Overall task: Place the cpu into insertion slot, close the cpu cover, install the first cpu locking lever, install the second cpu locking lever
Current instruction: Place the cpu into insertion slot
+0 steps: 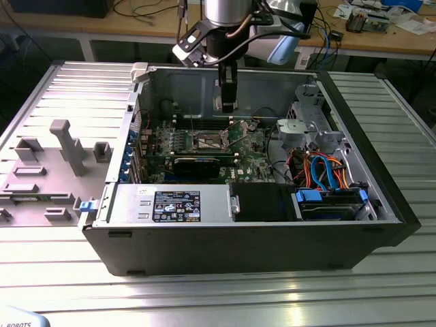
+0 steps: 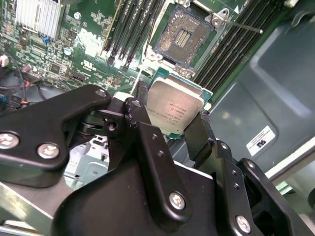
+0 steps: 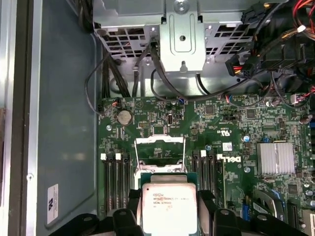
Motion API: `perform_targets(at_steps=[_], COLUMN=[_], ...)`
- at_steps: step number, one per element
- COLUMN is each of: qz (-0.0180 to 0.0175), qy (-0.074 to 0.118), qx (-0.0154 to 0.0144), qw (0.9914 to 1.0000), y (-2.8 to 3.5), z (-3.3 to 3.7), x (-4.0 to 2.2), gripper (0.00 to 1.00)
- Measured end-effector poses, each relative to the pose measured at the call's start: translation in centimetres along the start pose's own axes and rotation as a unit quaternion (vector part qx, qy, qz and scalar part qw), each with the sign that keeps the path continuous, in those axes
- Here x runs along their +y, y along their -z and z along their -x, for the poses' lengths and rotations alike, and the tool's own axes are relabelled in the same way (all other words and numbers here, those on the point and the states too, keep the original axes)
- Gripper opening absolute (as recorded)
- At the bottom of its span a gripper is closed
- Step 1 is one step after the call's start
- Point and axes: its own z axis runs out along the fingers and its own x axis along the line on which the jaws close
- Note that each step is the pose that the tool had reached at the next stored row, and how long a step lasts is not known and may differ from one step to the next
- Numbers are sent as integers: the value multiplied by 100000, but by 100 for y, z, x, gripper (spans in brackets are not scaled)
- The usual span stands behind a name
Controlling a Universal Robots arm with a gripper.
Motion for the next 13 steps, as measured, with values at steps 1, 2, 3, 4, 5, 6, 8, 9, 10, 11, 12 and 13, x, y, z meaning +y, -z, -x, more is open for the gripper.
perform_targets(at_steps=[1, 2, 3, 4, 5, 6, 8, 9, 10, 11, 12, 13], qz=[-4, -11, -6, 2, 29, 69, 80, 96, 98, 94, 102, 114], qy=[357, 446, 519, 549, 579, 586, 574, 586, 604, 623, 635, 637], qx=[92, 140, 185, 207, 244, 363, 664, 855, 889, 892, 897, 891], qw=[99999, 99999, 99998, 99998, 99998, 99998, 99996, 99995, 99994, 99994, 99994, 99994], y=[-18, -31, -48, -60, -74, -91, -109, -131, -148, -164, -187, -204], z=[0, 1, 1, 2, 3, 4, 5, 5, 5, 6, 6, 7], x=[-11, -20, -35, -55, -84, -117, -155, -178, -185, -187, -189, -191], gripper=[54, 54, 54, 54, 54, 54, 54, 54, 54, 54, 54, 54])
